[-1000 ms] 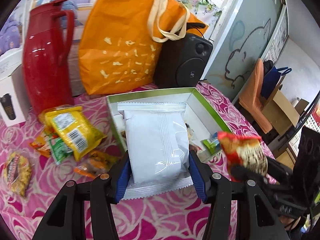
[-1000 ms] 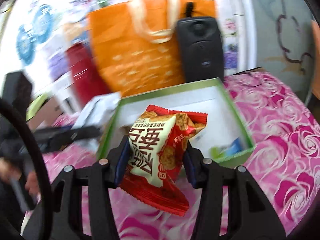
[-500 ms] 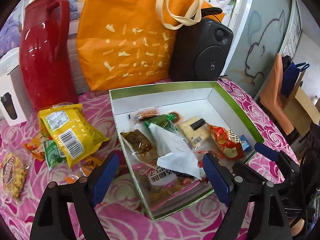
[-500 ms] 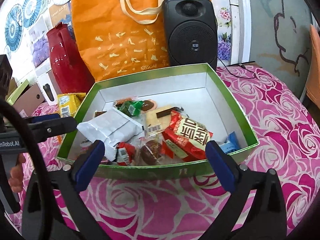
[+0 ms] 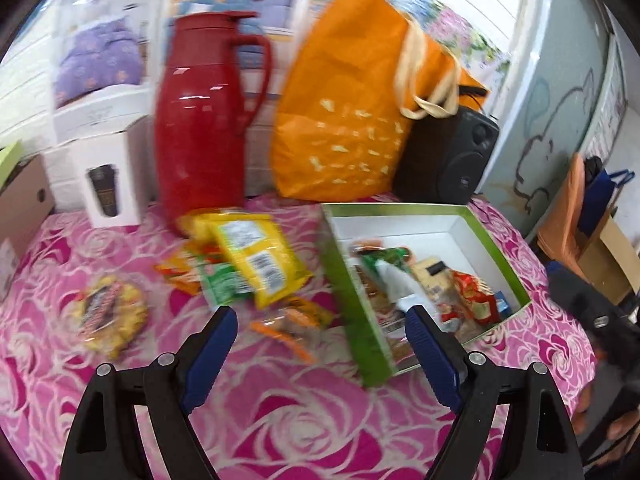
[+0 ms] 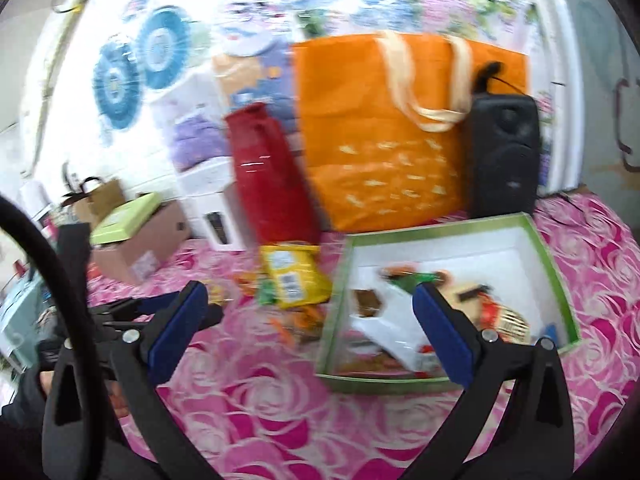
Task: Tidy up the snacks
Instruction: 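Lower both bags into the green box and open both grippers, then grasp the clear Danco Galette bag with the left gripper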
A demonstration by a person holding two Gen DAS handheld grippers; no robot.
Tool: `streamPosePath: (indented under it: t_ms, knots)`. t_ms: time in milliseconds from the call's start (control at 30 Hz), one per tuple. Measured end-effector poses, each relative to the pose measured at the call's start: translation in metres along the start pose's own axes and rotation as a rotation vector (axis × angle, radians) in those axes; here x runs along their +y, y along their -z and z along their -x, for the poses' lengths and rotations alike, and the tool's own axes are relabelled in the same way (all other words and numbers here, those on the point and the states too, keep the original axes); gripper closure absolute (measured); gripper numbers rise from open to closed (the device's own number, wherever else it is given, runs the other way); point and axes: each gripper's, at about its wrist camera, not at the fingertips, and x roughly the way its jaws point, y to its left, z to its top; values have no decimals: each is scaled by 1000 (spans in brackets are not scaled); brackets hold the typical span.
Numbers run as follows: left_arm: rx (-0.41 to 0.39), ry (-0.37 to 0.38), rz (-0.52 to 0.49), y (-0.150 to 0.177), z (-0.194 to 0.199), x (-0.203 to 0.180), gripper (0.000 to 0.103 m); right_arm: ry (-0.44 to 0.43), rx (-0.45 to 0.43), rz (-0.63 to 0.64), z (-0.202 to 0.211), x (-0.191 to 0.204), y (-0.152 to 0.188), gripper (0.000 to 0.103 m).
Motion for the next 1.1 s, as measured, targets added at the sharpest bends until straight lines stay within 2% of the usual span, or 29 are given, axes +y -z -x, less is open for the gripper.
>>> streamPosePath:
  t_ms: [233, 367, 433, 533, 700, 767, 833, 933, 967, 1033, 1100]
  knots:
    - [-3, -151, 103, 34, 39, 91, 15, -102, 208, 68, -73, 53, 33, 1]
    - [-1, -193, 188, 58, 54, 141, 15, -129, 313, 76, -114, 77, 53, 1]
    - [1, -196, 217, 64, 57, 162, 15, -158, 355, 58, -138, 88, 59, 1]
    - [-14, -199, 222, 60, 58, 181, 15, -148, 393, 46, -167, 99, 66, 1]
    - [-19, -151, 233, 37, 41, 205, 16, -157, 436, -47, -214, 109, 72, 2]
    - [-9, -131, 221, 28, 30, 213, 17, -157, 443, -83, -228, 111, 72, 8]
    - [6, -136, 209, 21, 19, 218, 23, -157, 452, -106, -243, 113, 71, 15]
    - [45, -119, 202, 13, -1, 226, 36, -138, 450, -104, -258, 118, 69, 26]
    - [57, -112, 210, 12, -7, 229, 39, -135, 447, -108, -261, 118, 69, 27]
    - [77, -81, 232, 10, -19, 235, 42, -126, 457, -115, -272, 119, 72, 29]
    - [92, -69, 255, 11, -27, 239, 42, -113, 460, -108, -278, 118, 74, 38]
